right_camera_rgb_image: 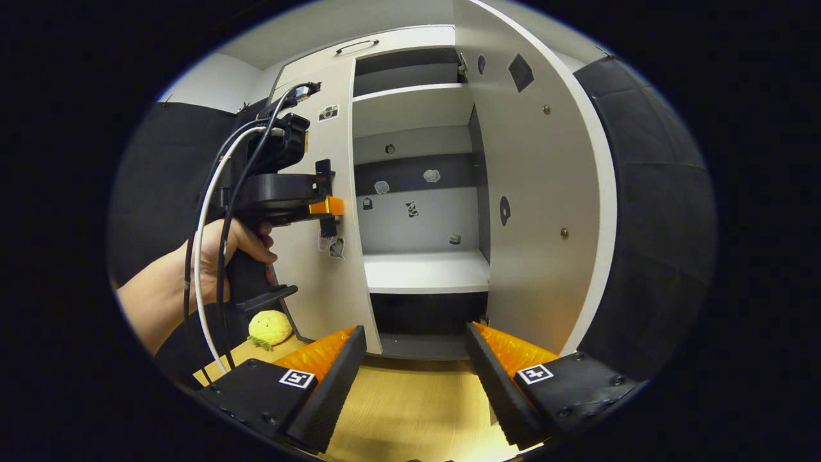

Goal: Open the right door of the double-door shoe cabinet with the right hand, and open the left door with the left hand.

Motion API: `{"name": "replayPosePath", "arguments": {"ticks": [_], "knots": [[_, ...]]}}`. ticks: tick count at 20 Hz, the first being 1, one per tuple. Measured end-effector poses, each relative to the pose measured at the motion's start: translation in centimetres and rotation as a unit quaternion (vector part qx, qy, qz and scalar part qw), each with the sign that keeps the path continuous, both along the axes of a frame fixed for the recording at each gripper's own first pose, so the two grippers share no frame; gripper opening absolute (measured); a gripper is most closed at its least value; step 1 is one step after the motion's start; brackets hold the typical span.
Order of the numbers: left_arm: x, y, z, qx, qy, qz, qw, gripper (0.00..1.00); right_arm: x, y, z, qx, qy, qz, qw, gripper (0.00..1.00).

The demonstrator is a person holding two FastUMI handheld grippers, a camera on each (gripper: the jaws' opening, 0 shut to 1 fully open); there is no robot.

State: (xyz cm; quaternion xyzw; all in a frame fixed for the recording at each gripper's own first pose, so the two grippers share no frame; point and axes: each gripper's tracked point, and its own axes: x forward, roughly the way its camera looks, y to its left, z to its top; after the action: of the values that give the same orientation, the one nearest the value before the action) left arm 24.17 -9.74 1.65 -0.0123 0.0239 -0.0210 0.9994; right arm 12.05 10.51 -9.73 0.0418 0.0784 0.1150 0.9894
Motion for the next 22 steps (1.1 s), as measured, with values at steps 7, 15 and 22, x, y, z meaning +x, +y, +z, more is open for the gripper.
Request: {"name": "replayPosePath", "arguments": {"ticks": [7, 15, 22], "knots": [[-3.5, 1.1, 0.4, -0.007, -0.008, -0.021, 1.0, 0.13, -1.9, 0.9, 0.3, -0.015, 0.0, -0.015, 1.0, 0.98], [-6.9, 3.3, 1.1, -0.024, -0.024, -0.051, 0.998, 0.13, -3.9, 4.1, 1.6, -0.023, -0.021, -0.031, 0.999, 0.98], [-11.7, 7.7, 0.9, -0.025, -0.045, -0.044, 0.998, 0.13, -5.3, 6.0, 1.0, -0.024, -0.024, -0.052, 0.998, 0.98]]}}
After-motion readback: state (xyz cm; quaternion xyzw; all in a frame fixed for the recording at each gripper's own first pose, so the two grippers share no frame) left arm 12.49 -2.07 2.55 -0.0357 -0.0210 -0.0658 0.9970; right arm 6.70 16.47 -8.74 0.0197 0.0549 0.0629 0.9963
